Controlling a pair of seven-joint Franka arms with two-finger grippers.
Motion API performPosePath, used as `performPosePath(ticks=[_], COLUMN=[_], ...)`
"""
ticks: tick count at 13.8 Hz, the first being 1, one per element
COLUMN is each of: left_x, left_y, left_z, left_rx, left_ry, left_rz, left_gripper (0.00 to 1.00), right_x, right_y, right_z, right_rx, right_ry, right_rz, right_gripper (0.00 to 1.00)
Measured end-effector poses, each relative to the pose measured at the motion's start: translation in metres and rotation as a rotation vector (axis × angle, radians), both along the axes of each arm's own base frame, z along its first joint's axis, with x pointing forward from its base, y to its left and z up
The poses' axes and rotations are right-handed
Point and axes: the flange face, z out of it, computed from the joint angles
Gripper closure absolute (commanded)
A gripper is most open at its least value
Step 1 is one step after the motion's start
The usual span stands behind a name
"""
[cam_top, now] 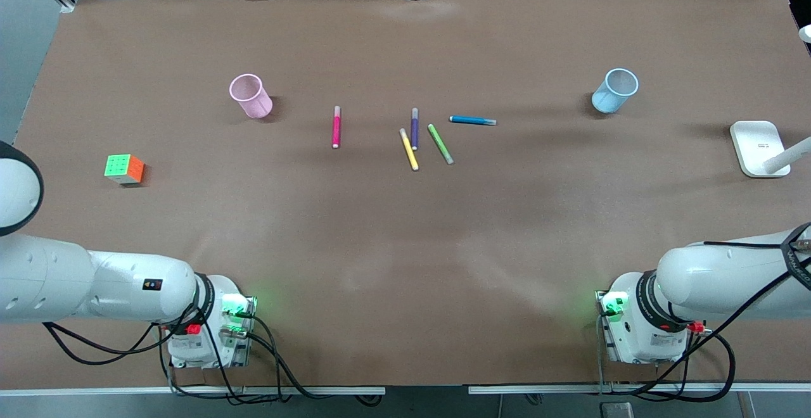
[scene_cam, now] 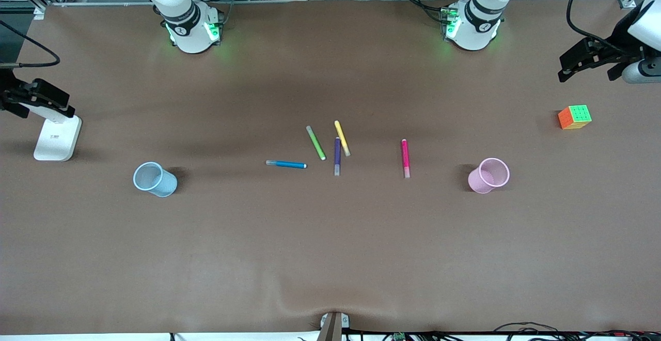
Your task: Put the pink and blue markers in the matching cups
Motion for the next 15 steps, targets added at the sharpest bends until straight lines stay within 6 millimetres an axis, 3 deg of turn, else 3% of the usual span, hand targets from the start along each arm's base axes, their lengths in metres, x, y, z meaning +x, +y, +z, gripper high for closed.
performPosePath(ticks=[9,15], left_x=[-0.001,-0.001], left_y=[0.003,0.026], left_z=[-0.002,0.001], left_rx=[0.002,0.001], left_ry=[0.018,0.023], left_rz=[0.006,0.044], left_gripper=[0.0,0.0], right_x=[0.0,0.0], right_y=[0.005,0.005], right_z=[0.0,0.0], right_rx=[-0.001,-0.001], right_ry=[0.0,0.001], right_rz=[0.01,0.01], right_gripper=[0.0,0.0])
